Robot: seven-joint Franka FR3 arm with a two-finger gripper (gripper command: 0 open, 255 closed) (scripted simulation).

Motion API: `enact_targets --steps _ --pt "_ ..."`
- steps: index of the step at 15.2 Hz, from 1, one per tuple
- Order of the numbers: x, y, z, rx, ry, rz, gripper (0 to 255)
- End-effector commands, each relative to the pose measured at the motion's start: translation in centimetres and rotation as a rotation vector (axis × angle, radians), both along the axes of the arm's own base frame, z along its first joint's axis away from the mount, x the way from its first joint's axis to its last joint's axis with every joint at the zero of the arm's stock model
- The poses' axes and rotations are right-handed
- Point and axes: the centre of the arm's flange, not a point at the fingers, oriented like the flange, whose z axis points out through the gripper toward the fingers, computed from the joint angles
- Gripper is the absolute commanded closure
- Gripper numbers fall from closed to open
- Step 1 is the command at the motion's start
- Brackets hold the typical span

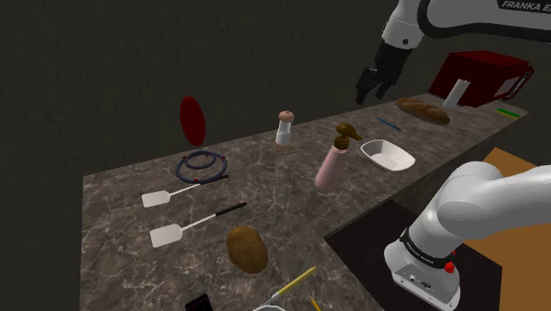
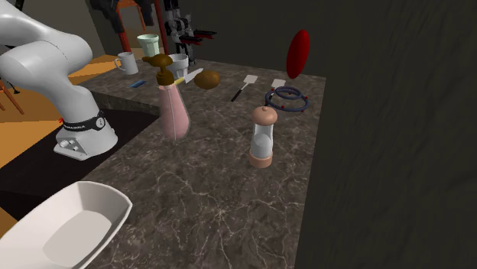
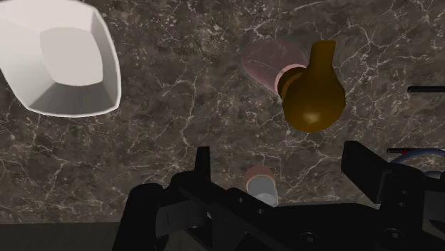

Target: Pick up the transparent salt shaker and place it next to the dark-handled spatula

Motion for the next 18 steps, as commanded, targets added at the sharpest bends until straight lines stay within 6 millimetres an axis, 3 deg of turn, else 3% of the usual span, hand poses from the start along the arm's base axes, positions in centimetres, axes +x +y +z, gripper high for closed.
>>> enact_targets --steps 1,18 --pt "0.0 0.0 0.0 0.0 0.0 0.0 0" --pt "20.7 -1.4 -9.6 0.034 0.033 -0.04 0"
